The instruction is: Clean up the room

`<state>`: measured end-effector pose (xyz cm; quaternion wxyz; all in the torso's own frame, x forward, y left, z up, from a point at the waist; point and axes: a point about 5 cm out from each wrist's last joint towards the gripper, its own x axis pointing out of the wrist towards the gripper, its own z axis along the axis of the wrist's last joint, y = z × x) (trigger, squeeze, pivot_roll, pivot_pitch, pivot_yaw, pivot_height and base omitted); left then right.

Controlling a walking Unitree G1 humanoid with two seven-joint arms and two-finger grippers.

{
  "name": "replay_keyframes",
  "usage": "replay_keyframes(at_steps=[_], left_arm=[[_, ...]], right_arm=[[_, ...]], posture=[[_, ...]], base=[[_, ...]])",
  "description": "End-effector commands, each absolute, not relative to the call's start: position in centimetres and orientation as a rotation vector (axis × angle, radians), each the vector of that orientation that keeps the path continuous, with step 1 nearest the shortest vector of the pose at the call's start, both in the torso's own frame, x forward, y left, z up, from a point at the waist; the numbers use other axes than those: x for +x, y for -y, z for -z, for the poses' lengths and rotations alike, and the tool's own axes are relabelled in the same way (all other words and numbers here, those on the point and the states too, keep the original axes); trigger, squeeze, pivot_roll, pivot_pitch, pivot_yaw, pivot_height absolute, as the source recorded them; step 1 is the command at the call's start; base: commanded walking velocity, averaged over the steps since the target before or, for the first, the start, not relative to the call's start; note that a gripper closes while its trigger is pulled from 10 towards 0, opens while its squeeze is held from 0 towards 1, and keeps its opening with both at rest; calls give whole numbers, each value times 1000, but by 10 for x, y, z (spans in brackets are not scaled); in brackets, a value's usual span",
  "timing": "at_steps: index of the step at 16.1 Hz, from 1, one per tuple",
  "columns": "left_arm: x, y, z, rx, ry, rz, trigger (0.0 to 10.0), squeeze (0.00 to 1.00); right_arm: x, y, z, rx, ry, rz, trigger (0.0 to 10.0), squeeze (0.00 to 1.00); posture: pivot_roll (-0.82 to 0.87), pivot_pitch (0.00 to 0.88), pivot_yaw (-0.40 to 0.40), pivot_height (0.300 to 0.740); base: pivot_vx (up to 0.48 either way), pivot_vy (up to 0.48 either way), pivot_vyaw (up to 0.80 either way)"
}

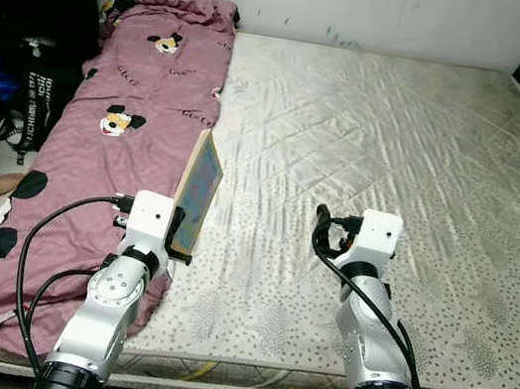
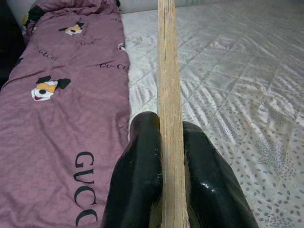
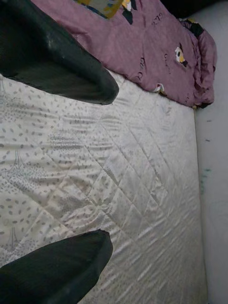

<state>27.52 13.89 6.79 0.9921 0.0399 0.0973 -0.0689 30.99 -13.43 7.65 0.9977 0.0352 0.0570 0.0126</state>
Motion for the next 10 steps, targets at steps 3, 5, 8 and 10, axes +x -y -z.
replay_keyframes(at_steps=[3,5,8,10], left_arm=[[275,-133,-74,79,-148,184,10000,0],[278,-131,-76,74,-137,184,10000,0],[280,-128,-77,70,-131,199,10000,0],[281,-127,-77,65,-130,197,10000,0]], right_arm=[[312,135,-78,59,-104,-16,10000,0],[314,134,-79,50,-98,-27,10000,0],[315,134,-80,46,-94,-26,10000,0],[315,135,-81,45,-90,-22,10000,0]], posture=[[71,0,-26,740],[71,0,-29,740],[62,0,-30,740],[62,0,-31,740]], base=[[0,0,0],[0,-144,0],[0,-299,0],[0,-304,0]])
